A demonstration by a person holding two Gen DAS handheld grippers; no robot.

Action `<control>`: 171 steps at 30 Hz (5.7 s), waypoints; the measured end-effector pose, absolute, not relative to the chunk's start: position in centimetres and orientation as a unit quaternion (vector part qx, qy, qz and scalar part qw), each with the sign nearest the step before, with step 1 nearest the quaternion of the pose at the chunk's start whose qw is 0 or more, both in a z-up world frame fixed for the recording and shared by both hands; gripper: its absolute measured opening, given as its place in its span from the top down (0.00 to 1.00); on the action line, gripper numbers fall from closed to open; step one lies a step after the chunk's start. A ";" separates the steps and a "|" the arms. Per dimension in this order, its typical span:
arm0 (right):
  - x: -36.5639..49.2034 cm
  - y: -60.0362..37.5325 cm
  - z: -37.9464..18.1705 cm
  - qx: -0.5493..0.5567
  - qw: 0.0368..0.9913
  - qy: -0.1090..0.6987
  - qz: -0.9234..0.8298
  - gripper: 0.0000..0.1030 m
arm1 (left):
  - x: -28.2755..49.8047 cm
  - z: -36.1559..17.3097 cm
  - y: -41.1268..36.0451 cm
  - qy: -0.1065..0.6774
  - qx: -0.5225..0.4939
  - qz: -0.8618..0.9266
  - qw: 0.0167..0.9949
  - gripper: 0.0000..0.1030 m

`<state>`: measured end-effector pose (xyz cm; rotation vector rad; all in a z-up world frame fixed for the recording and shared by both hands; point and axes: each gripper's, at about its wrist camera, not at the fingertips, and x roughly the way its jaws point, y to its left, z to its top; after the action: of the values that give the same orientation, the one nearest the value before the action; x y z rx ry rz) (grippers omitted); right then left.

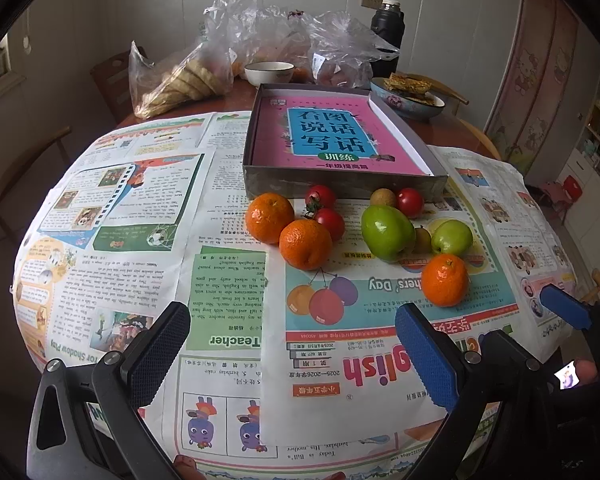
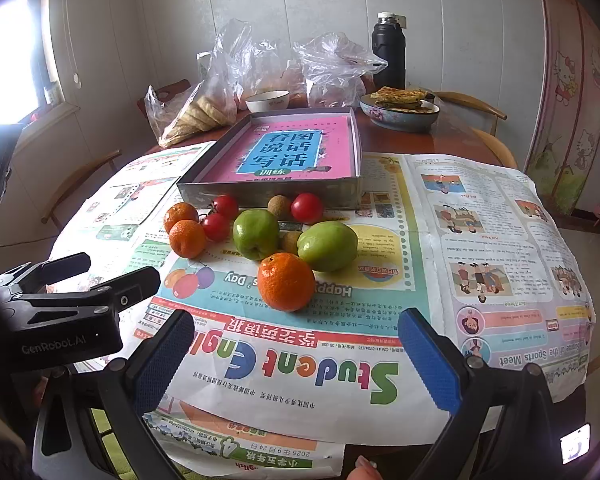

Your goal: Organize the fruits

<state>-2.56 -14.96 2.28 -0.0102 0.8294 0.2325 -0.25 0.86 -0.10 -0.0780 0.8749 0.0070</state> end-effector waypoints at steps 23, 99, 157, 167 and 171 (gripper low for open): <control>-2.6 -14.9 2.5 -0.009 0.909 0.403 0.104 0.00 | -0.4 0.0 0.6 0.424 -0.037 -0.006 0.905 0.01; 3.6 -13.3 -2.3 -0.004 0.876 0.454 0.161 0.58 | 8.9 -3.8 2.1 0.499 -0.120 -0.070 0.856 0.43; 10.6 -13.6 5.4 0.002 0.918 0.357 0.173 0.59 | 12.8 1.9 4.8 0.429 -0.098 -0.052 0.896 0.60; 13.7 -13.6 4.0 -0.001 0.913 0.378 0.155 0.59 | 16.0 1.0 3.8 0.436 -0.090 -0.053 0.894 0.60; 15.0 -13.6 2.9 0.002 0.907 0.393 0.150 0.59 | 17.3 0.0 3.2 0.447 -0.079 -0.057 0.889 0.60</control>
<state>15.01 -13.61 2.91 0.0051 0.8112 0.3092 17.34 3.16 0.04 -0.1640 0.9277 -0.1177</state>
